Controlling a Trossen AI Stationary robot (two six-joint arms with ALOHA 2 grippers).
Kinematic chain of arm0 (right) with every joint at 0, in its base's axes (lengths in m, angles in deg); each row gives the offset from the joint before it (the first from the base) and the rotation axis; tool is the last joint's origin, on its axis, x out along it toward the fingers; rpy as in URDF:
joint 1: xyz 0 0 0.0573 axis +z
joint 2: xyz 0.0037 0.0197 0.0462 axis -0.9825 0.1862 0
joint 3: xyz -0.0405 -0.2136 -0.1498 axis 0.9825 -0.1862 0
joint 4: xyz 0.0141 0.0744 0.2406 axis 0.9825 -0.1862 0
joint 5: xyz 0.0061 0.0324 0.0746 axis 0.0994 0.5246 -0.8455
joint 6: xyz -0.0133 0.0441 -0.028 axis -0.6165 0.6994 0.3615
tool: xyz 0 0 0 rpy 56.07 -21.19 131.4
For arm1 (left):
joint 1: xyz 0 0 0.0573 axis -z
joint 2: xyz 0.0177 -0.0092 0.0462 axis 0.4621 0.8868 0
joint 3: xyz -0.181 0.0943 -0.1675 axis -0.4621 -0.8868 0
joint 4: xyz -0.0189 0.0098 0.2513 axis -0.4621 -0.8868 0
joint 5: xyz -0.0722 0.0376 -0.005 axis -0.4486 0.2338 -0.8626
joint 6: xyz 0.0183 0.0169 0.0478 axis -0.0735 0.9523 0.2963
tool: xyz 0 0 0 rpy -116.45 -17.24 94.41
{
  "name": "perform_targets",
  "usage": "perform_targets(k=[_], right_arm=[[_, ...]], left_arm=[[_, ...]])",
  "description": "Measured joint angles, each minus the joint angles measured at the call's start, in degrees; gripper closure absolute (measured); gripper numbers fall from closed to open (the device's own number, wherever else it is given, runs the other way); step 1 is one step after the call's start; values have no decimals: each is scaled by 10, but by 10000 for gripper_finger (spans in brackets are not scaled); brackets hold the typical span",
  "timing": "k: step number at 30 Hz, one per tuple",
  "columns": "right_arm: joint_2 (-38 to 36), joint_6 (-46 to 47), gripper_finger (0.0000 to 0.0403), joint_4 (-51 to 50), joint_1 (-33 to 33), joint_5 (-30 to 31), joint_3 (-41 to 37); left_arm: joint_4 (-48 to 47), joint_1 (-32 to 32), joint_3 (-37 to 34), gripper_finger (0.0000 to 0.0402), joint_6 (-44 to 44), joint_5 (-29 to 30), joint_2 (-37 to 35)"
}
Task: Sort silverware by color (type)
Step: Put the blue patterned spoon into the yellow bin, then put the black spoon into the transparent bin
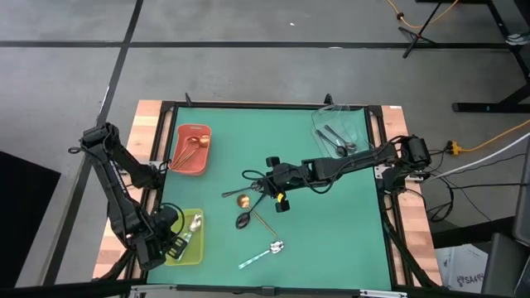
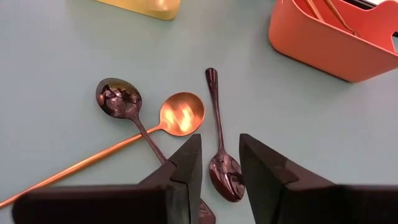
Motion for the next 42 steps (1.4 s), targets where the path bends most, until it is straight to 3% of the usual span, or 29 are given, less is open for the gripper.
perform_targets(k=[5, 11, 25, 34, 42], right_arm=[[0, 0, 306, 0, 0, 0, 0], [0, 0, 306, 0, 0, 0, 0], [0, 47, 306, 0, 0, -1, 0], [0, 63, 306, 0, 0, -76, 0], [13, 36, 306, -1, 0, -107, 1]], left_arm=[[0, 0, 0, 265, 0, 0, 0], [0, 0, 0, 243, 0, 3, 0], [2, 0, 0, 241, -5, 7, 0], [2, 0, 0, 241, -5, 39, 0], [18, 0, 0, 241, -5, 66, 0]])
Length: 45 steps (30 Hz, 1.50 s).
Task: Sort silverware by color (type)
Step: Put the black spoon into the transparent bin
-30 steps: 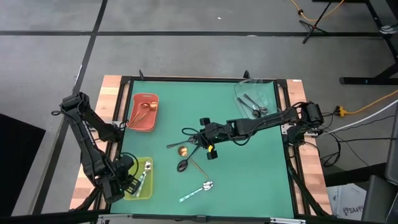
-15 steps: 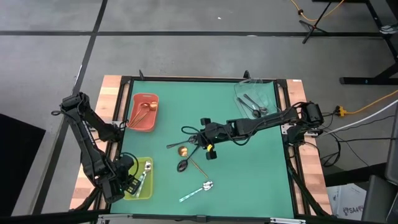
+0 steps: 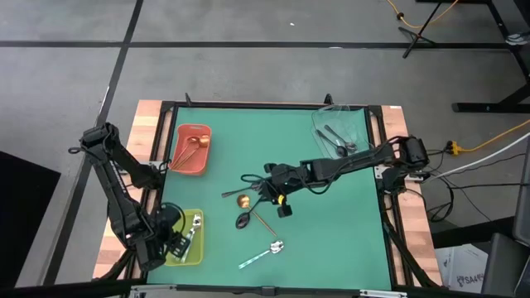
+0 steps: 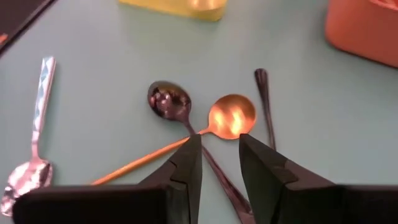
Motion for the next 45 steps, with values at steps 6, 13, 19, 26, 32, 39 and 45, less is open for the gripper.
perform_targets(k=[6, 13, 19, 26, 32, 39, 45], right_arm=[[39, -35, 306, 12, 0, -2, 0], [71, -37, 306, 24, 0, -15, 0], [92, -48, 306, 60, 0, -15, 0], [121, -67, 306, 80, -5, -15, 0], [143, -67, 306, 76, -27, -36, 0], [148, -66, 306, 65, -43, -74, -1], [148, -79, 306, 52, -41, -79, -1]], left_arm=[[19, 0, 0, 241, 0, 0, 0], [20, 0, 0, 241, 0, 1, 0], [20, 0, 0, 241, 0, 27, 0], [20, 0, 0, 241, 0, 37, 0], [21, 0, 0, 241, 0, 61, 0], [23, 0, 0, 241, 0, 61, 0], [23, 0, 0, 241, 0, 61, 0]])
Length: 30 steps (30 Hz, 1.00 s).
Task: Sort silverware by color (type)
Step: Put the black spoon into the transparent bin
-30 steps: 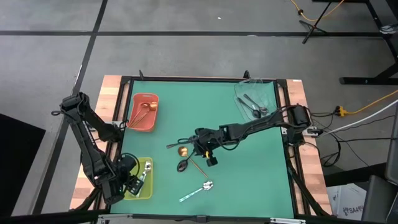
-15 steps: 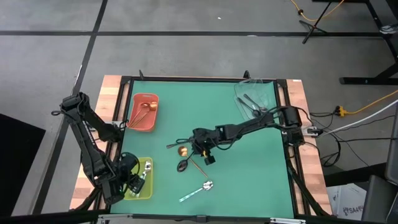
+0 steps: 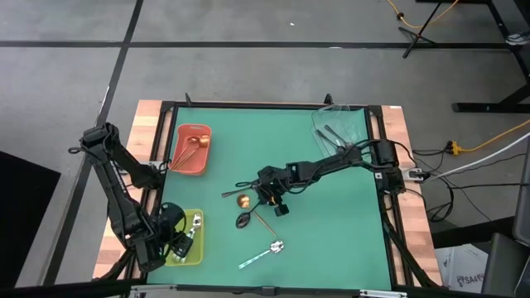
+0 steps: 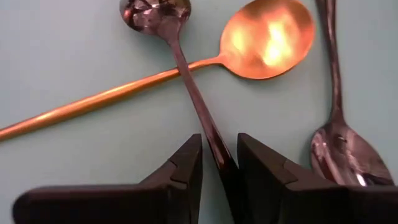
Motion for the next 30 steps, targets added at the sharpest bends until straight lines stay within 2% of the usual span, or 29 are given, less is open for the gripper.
perform_targets(k=[15, 25, 30], right_arm=[[-2, 0, 313, -32, 0, -8, 1], [-3, 0, 390, -32, 0, 2, 1], [-3, -1, 395, -28, 0, 3, 0]], left_arm=[[2, 0, 0, 241, -1, 7, 0], [11, 0, 0, 241, 4, 102, 0], [12, 0, 0, 241, 4, 204, 0]])
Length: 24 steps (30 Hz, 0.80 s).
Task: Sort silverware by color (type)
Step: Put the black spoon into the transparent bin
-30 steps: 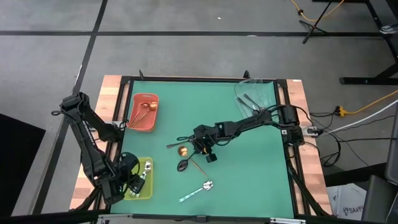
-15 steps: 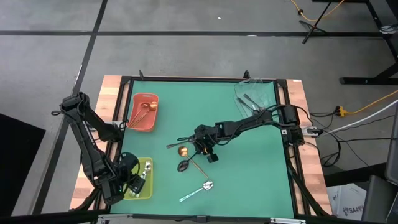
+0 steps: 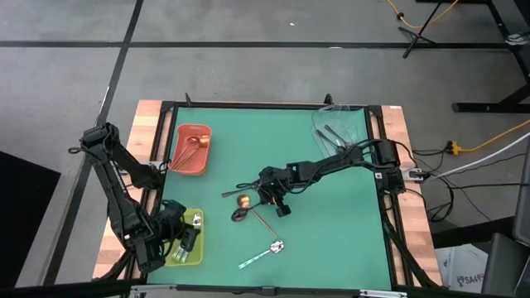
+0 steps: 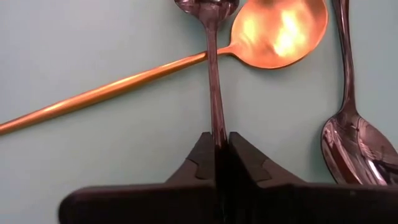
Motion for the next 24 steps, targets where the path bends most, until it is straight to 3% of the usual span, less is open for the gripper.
perform_targets(k=[8, 18, 24], right_arm=[[0, 0, 399, 4, 0, 2, 0], [0, -8, 400, 6, 0, 2, 0], [-2, -14, 399, 6, 0, -2, 0]], left_arm=[[0, -15, 0, 241, 0, 125, 0], [-1, -78, 0, 241, 5, 136, 0], [4, -108, 0, 241, 70, 135, 0]])
